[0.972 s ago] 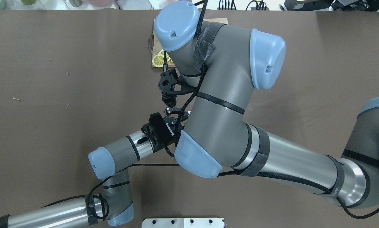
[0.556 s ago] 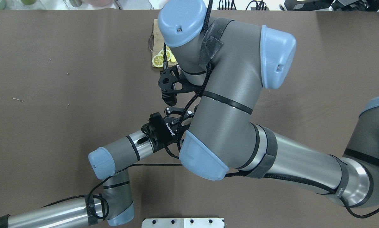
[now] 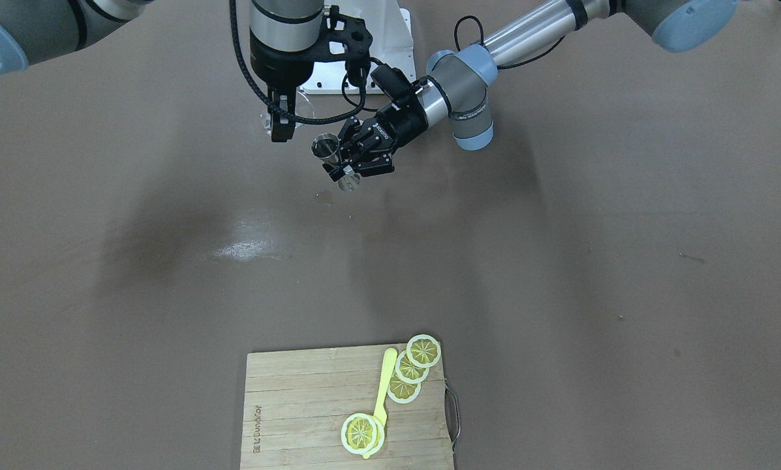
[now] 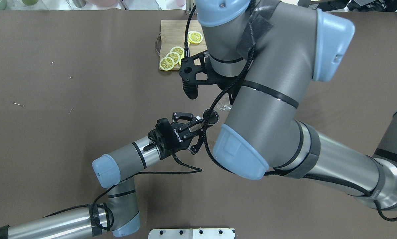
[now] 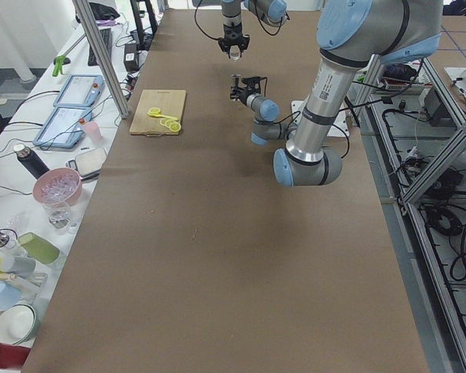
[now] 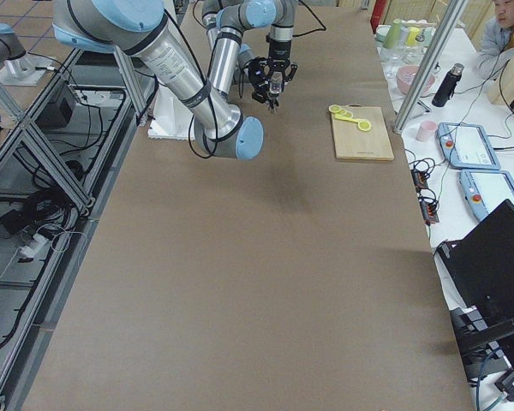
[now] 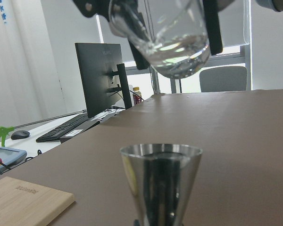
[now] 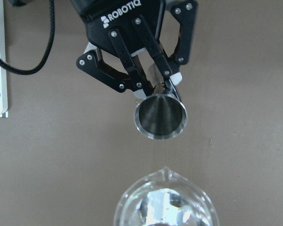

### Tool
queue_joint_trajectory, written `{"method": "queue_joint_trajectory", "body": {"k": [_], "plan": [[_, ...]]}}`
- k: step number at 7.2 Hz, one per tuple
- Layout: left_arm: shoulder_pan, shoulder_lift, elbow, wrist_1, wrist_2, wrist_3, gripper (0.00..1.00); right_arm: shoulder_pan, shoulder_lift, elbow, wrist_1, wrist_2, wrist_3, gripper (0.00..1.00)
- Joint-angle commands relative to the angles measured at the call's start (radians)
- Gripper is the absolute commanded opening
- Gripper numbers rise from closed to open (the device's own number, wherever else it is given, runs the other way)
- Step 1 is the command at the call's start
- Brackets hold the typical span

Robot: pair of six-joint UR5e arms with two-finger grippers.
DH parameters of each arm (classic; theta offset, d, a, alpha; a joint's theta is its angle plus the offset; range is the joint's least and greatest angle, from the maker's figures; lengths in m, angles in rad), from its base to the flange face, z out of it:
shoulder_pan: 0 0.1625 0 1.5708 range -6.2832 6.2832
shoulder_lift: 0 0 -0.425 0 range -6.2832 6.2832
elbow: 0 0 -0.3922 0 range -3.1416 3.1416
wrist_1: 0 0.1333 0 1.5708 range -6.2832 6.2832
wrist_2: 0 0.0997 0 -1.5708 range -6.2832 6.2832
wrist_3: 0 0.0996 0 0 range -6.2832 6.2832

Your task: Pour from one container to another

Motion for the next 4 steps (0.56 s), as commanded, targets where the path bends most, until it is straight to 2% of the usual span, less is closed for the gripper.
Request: {"method": "queue_joint_trajectory", "body": {"k": [1, 4], "plan": [[0.000, 0.001, 0.000, 0.000, 0.001, 0.000, 0.00, 0.100, -0.110, 0.077, 0.078, 0.101, -0.045, 0.00], [-0.014, 0.010, 0.000, -0.002, 0.001, 0.002, 0.00, 0.284, -0.297, 0.082, 0.301, 0.298, -0.131, 0.00]]}}
